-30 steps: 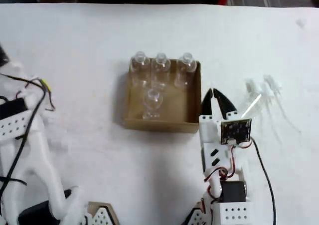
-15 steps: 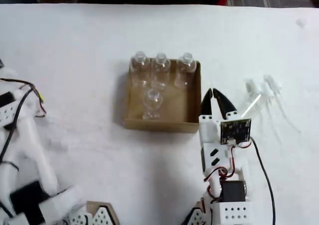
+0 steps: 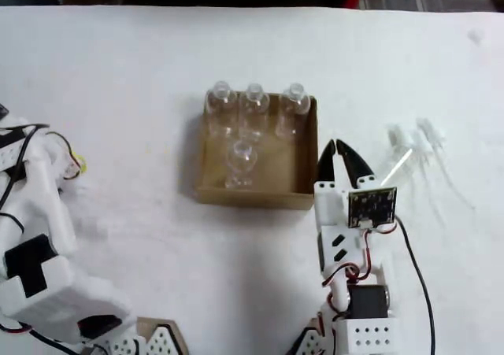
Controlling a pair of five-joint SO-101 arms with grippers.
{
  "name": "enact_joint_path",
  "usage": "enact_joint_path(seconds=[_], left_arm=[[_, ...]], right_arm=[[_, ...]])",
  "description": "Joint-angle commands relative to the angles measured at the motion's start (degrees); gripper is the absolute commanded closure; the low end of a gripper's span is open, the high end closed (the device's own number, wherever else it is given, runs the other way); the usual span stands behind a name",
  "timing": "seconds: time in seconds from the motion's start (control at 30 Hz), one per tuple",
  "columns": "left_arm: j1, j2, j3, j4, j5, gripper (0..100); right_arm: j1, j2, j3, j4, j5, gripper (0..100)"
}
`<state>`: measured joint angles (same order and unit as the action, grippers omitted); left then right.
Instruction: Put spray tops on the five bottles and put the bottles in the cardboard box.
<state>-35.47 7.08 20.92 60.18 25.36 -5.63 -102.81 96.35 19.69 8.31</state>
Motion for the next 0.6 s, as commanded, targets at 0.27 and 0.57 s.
enact_joint_path(seconds=[0.27, 0.57], left_arm=[[-1.0, 0.0, -2.5, 0.7, 7.3, 80], [-1.0, 8.7, -3.5, -4.4, 8.8, 80]], right_arm=[[-0.1, -0.4, 0.4, 0.1, 0.7, 97.7], [-0.2, -0.4, 0.4, 0.2, 0.7, 97.7]])
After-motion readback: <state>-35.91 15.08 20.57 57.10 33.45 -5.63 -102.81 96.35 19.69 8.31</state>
